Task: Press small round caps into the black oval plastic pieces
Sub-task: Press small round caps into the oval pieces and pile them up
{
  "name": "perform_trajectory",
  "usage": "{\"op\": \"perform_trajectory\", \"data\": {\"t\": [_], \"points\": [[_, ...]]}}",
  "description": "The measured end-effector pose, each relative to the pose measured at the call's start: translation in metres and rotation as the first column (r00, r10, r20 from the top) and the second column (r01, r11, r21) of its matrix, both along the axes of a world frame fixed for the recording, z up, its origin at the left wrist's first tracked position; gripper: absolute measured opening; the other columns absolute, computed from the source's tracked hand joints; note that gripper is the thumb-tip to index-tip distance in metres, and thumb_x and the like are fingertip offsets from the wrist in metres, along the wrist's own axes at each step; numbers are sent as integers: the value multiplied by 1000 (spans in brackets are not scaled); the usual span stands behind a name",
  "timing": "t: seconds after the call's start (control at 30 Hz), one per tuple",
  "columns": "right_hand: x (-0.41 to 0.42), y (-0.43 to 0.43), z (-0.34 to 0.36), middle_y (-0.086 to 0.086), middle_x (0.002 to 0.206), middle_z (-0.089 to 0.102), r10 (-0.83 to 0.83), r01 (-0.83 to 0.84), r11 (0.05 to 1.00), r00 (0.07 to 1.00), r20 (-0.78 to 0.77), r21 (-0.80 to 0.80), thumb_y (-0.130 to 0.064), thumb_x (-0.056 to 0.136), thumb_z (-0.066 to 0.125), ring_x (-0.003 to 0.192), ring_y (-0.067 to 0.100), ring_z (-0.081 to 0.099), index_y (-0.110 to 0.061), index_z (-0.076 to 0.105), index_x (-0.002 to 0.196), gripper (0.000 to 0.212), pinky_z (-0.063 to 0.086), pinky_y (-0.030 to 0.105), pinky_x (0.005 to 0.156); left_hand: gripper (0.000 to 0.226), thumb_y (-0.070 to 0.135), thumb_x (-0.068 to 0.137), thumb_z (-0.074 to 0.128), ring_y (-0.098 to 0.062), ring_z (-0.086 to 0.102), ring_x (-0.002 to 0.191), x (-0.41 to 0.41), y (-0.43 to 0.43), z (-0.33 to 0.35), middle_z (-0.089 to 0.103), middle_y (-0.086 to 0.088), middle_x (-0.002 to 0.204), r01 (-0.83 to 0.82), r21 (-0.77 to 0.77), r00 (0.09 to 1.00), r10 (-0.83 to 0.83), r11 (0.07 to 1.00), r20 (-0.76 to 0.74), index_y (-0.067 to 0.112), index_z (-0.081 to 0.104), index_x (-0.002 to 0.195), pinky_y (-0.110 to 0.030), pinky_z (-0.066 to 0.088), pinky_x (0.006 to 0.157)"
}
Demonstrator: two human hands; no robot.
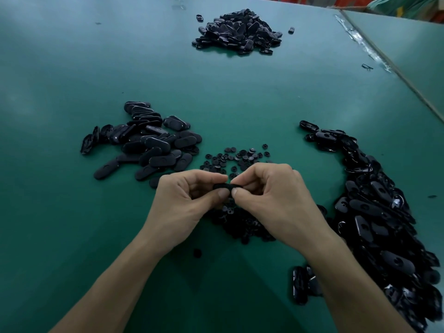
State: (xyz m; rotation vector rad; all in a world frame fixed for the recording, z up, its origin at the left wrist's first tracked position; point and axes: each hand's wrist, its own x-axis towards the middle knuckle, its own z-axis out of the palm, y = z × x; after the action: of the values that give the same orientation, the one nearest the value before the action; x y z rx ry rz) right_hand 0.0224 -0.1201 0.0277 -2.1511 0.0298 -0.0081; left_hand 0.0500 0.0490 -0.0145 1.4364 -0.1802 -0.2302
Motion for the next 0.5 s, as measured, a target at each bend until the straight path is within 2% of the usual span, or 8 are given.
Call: {"op": "perform_trajectory", "data": {"t": [0.2, 0.33, 0.5], "points": [[-2, 2, 1, -18, 68, 71, -23, 23, 1000, 1000, 13, 5, -13, 80, 75, 57, -6, 63, -27, 71, 76, 15, 43, 5, 52, 23, 19, 65, 81, -16, 71, 66, 0, 0, 1, 76, -10, 77, -20, 7, 1000, 20, 1000, 17, 19, 78, 88, -22, 58, 65], [-3, 1, 3, -19, 72, 72, 10, -10, 1000, 1000, 10, 23, -13, 84, 75, 63, -5, 67, -29, 72, 81, 16, 46, 6, 57, 21, 16, 63, 82, -13, 67, 56, -1, 1, 4, 72, -6, 66, -65, 12, 996, 64, 998, 63, 16, 77, 84, -18, 55, 58], [-4, 1, 4, -19, 73, 73, 15, -16, 1000, 1000, 14, 22, -13, 84, 76, 65, -5, 68, -29, 74, 84, 16, 48, 7, 60, 19, 16, 63, 81, -15, 67, 56, -1, 0, 6, 74, -7, 67, -84, 36, 992, 80, 996, 95, 15, 76, 82, -20, 56, 58]]}}
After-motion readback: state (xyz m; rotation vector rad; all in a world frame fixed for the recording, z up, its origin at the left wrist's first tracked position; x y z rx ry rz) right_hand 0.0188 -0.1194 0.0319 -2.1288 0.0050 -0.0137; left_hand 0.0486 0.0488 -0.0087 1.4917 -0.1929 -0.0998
